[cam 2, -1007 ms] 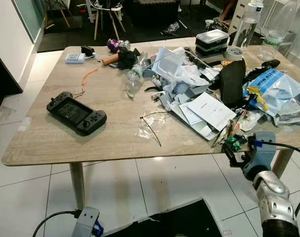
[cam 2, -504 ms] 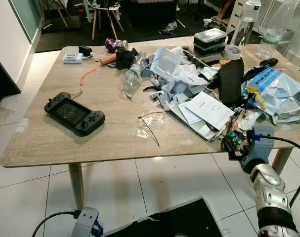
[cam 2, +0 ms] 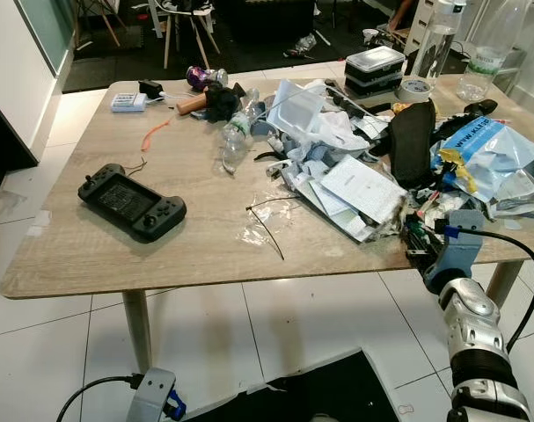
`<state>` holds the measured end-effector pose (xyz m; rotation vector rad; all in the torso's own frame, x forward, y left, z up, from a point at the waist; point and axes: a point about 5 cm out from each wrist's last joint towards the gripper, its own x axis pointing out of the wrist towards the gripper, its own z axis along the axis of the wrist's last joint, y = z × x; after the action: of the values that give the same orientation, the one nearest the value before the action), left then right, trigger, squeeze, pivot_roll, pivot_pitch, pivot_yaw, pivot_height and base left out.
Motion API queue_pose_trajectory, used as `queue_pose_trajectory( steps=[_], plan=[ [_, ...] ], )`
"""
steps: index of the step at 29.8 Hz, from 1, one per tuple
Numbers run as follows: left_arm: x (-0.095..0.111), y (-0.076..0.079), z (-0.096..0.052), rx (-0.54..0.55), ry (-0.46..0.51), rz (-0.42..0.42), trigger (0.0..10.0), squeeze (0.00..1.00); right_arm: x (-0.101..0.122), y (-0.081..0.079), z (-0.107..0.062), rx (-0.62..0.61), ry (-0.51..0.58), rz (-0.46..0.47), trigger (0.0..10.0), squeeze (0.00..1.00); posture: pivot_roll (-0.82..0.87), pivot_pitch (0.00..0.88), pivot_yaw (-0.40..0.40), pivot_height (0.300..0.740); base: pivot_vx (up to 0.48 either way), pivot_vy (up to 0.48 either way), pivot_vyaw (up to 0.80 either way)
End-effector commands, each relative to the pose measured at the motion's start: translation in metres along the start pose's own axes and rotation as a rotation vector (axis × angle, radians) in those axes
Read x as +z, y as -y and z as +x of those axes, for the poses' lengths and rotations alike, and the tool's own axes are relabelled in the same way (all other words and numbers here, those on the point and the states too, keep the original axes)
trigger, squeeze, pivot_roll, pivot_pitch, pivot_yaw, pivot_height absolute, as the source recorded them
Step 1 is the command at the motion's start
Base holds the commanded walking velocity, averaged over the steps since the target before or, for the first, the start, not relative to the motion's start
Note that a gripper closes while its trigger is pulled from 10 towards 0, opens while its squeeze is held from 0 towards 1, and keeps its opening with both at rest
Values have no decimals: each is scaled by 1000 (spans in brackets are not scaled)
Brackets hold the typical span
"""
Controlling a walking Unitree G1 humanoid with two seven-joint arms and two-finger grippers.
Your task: Picking trash to rubbish bin
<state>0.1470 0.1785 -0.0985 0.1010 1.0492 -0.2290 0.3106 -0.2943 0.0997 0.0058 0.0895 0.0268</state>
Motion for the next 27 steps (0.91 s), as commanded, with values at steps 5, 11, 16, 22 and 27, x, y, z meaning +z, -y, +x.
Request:
queue_pose_trajectory(
  steps=[5,11,16,22,27],
  plan=[
    [-13,1,-2,-7,-53,-1,10000,0,2,-6,2,29,40,30,0,0,-43,84,18,740,0,0,0],
    [-13,0,-2,-4,-52,-2,10000,0,27,-9,4,70,186,84,0,0,-42,81,18,740,0,0,0],
    [-13,-1,-2,-4,-52,-2,10000,0,54,-14,4,119,313,112,0,0,-43,78,19,740,0,0,0],
    [-12,0,-2,-7,-50,-3,10000,0,96,-23,1,210,473,149,0,0,-43,78,19,740,0,0,0],
    [-11,0,-2,3,-44,-27,10000,0,111,-41,-6,371,531,247,353,0,-43,78,19,740,0,0,0]
  ],
)
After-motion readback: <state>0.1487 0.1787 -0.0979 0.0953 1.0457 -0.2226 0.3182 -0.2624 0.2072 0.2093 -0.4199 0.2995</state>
